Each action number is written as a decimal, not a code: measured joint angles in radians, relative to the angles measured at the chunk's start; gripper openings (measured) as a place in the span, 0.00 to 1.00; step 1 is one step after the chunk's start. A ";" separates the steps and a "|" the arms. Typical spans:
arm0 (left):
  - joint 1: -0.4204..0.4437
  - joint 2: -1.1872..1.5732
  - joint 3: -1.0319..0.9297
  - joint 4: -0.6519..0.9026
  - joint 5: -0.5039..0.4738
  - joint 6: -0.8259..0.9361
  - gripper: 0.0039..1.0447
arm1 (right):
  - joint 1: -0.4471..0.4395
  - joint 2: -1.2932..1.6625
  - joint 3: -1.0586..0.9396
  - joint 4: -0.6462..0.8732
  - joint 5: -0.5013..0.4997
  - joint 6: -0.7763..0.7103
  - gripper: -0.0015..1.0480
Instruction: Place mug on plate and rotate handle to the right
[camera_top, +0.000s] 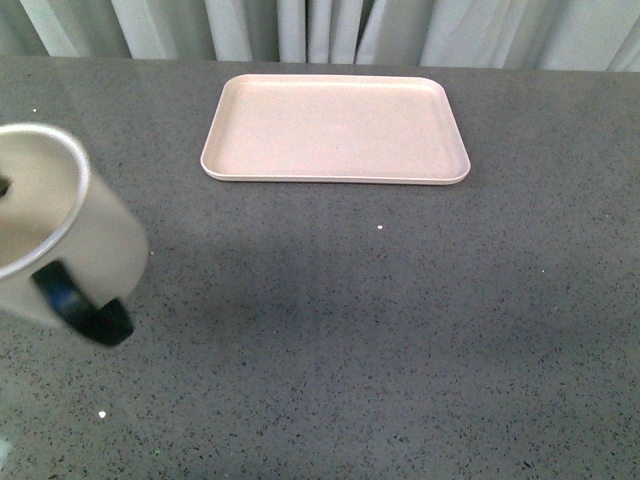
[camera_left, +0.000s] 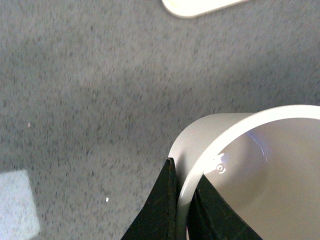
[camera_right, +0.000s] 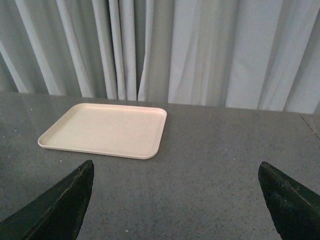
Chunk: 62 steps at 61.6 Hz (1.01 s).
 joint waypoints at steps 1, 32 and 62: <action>-0.014 0.022 0.027 0.003 -0.006 -0.012 0.02 | 0.000 0.000 0.000 0.000 0.000 0.000 0.91; -0.151 0.404 0.497 -0.068 -0.098 -0.140 0.02 | 0.000 0.000 0.000 0.000 0.000 0.000 0.91; -0.163 0.387 0.482 -0.043 -0.101 -0.176 0.02 | 0.000 0.000 0.000 0.000 0.000 0.000 0.91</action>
